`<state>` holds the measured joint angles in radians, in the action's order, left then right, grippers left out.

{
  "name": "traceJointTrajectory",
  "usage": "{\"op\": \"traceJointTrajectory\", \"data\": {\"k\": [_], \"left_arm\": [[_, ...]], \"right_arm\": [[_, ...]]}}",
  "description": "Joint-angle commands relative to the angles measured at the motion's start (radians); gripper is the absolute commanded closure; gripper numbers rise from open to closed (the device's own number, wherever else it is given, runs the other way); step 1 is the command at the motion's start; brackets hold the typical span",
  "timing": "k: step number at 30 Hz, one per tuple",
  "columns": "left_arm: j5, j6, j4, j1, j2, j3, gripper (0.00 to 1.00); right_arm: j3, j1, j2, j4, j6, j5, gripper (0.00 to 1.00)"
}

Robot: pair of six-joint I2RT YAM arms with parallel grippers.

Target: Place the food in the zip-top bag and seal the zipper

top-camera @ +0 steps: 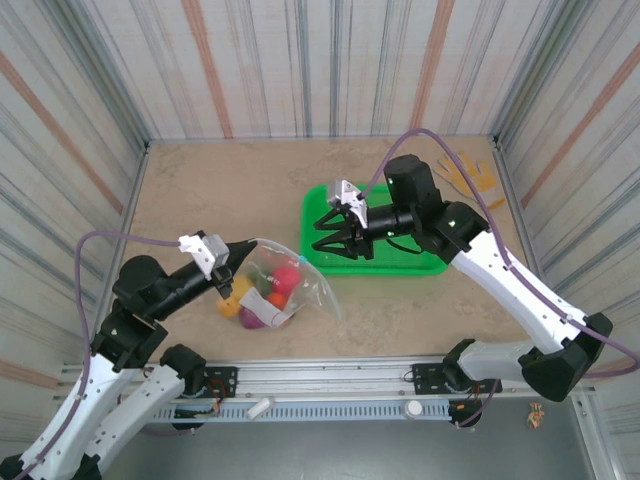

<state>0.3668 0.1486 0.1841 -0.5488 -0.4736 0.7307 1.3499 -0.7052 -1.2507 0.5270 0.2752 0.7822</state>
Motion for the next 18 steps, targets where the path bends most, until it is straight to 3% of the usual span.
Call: {"op": "traceJointTrajectory", "data": {"k": [1, 11, 18], "left_arm": [[0.024, -0.015, -0.048, 0.005, 0.009, 0.001, 1.00], [0.032, -0.020, -0.063, 0.005, 0.007, -0.023, 1.00], [0.038, -0.027, -0.078, 0.005, 0.008, -0.032, 1.00]], "right_arm": [[0.000, -0.024, -0.032, 0.033, -0.069, 0.046, 0.50], [0.027, -0.068, -0.070, 0.083, -0.110, 0.045, 0.50], [0.023, -0.048, -0.084, 0.109, -0.094, 0.005, 0.67]]}}
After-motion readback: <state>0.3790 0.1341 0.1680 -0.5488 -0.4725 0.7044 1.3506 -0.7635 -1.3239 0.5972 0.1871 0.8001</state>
